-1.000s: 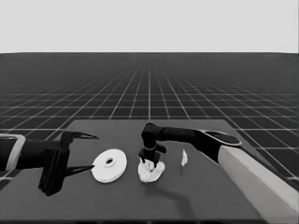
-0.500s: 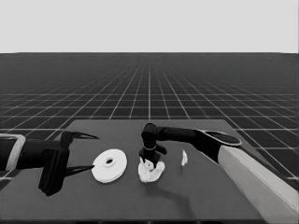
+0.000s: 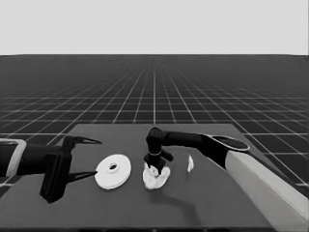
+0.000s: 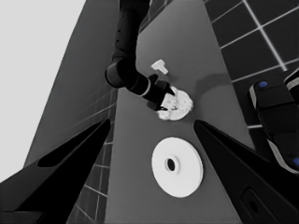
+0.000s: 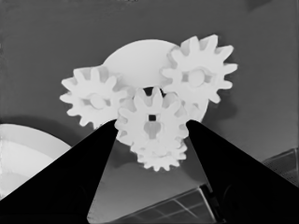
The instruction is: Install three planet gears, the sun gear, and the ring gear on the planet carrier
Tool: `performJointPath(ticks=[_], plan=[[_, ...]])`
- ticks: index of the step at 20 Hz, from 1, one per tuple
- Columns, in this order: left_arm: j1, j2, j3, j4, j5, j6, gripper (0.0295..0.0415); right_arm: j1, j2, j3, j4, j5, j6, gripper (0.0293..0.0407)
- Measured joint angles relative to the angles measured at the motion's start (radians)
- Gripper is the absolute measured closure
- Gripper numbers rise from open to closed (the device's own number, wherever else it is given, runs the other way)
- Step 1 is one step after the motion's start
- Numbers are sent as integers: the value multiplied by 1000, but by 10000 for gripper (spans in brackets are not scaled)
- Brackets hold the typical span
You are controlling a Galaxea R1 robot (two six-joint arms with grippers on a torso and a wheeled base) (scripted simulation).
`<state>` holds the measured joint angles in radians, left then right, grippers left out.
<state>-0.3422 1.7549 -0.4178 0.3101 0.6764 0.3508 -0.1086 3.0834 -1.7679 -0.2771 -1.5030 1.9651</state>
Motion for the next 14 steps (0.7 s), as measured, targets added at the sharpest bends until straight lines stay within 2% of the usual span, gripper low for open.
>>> performJointPath(ticks=[14], plan=[[0,0,0,0,0,0,326,0,0,0,0,0,147,390]])
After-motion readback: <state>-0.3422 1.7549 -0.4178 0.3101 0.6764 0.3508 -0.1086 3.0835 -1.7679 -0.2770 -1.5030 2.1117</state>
